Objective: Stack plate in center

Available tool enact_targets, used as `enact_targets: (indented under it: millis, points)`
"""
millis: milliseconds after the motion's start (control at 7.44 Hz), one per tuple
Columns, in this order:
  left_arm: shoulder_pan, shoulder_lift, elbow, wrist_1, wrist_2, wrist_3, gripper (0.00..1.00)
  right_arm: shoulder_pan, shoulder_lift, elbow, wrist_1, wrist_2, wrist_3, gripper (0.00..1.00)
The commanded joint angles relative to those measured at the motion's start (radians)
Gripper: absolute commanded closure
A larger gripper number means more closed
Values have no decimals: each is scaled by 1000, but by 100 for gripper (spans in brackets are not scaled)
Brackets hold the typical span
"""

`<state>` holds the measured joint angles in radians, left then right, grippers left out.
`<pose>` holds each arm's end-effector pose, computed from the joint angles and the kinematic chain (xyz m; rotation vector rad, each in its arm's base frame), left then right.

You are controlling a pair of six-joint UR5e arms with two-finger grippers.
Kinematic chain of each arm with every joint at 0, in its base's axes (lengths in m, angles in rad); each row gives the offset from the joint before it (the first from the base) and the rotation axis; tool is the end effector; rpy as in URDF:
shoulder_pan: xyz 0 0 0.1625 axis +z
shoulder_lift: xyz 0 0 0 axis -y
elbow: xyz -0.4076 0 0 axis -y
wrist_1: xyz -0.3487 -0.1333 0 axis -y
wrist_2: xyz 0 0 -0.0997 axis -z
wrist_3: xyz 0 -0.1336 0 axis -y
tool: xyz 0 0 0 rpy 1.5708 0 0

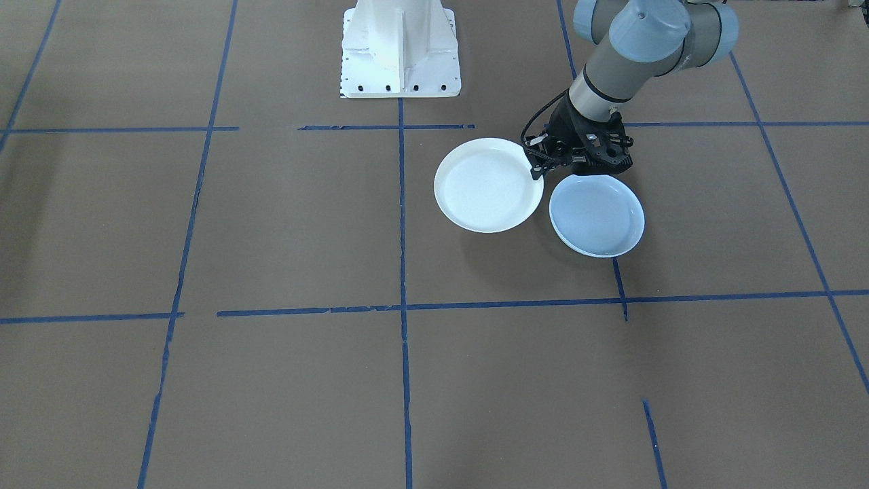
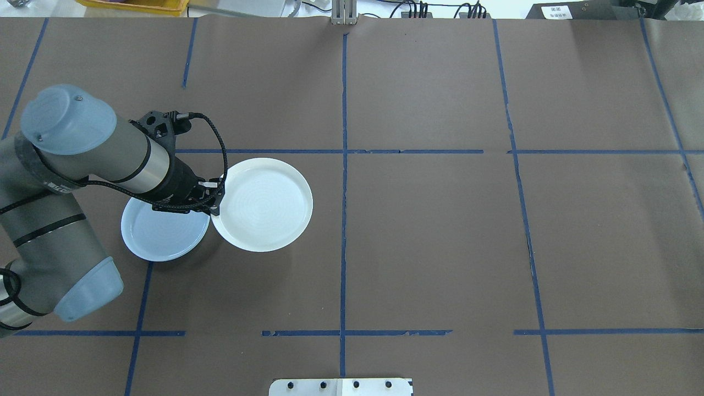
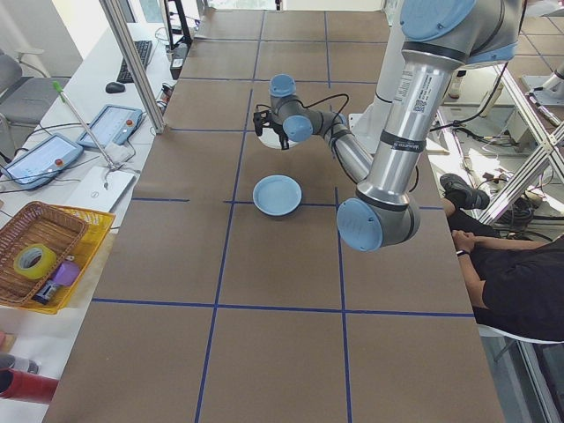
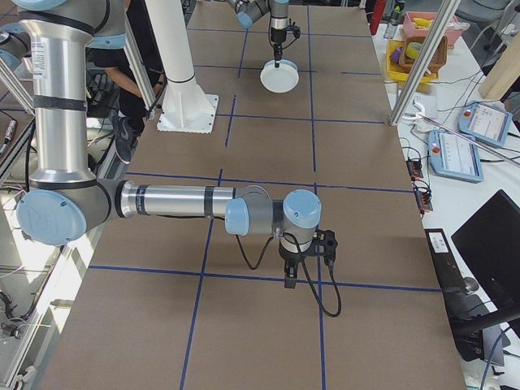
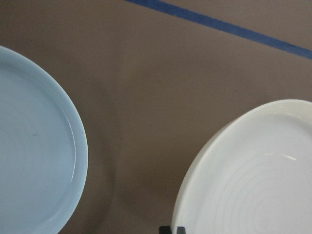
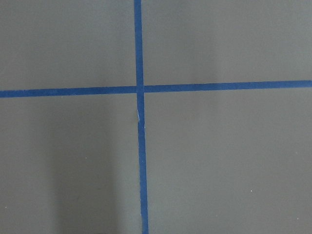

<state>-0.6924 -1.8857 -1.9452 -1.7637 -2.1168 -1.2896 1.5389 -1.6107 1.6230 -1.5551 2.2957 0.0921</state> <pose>0.3801 -0.3983 0.3239 -0.0483 0.9964 -0.1358 0.0308 -0.4361 0.6627 -0.0182 -0.7252 0.0474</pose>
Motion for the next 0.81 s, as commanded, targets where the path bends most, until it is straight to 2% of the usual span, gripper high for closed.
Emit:
enact_targets:
  millis: [0,269,672]
  points:
    - [-44,97,-11,-31,-3,120,100,0,0,0,0,1,1,0]
    - [-102,233,3,-179,-5,197,100,0,0,0,0,-1,1,0]
    - [-145,316,29,-220,-6,305,100,0,0,0,0,-1,0,0]
